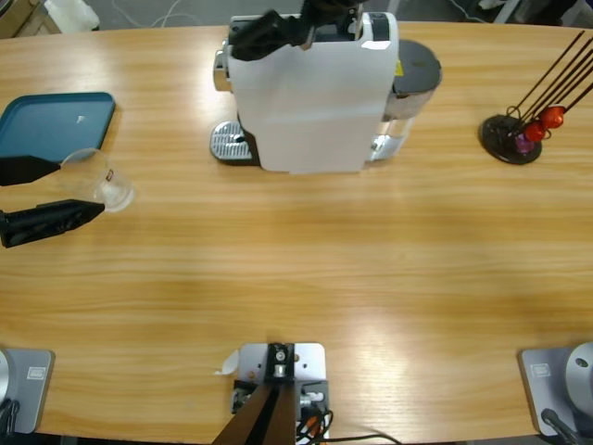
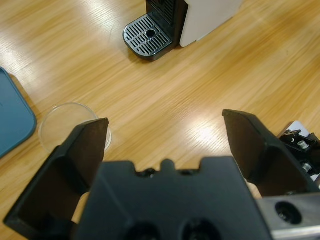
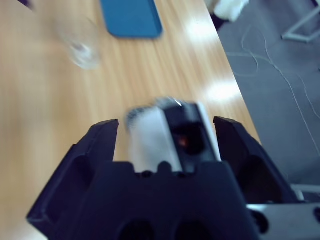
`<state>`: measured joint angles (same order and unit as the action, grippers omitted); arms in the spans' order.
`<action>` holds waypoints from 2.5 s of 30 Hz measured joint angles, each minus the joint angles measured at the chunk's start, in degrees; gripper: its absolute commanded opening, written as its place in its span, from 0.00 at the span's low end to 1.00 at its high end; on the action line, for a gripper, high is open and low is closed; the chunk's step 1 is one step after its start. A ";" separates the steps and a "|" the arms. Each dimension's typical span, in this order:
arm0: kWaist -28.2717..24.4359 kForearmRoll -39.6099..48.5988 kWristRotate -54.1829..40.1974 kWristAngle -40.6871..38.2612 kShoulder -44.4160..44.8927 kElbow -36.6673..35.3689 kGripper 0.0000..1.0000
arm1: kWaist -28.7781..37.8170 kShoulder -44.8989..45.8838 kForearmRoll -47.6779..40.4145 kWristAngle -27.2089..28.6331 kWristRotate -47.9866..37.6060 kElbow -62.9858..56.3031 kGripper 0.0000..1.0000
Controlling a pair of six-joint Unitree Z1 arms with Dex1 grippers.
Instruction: Pour coffee
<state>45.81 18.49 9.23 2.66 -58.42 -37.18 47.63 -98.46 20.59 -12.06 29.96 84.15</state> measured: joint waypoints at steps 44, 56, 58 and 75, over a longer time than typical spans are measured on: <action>2.11 2.47 0.43 0.19 0.53 -1.76 0.99 | 2.30 7.24 -18.28 18.80 -42.30 -12.11 0.00; 2.12 2.84 0.43 0.20 2.29 -0.97 0.99 | 1.11 2.11 -21.08 17.41 -42.31 -10.98 0.00; 2.12 2.84 0.43 0.20 2.29 -0.97 0.99 | 0.93 1.41 -21.57 16.85 -42.31 -10.99 0.00; 2.12 3.76 0.64 0.43 2.77 -0.97 0.99 | 0.68 -4.09 -25.94 12.04 -46.35 -13.15 0.00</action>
<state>47.93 22.24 9.86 3.10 -55.64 -38.15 48.30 -102.56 -5.36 -0.02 -16.38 70.99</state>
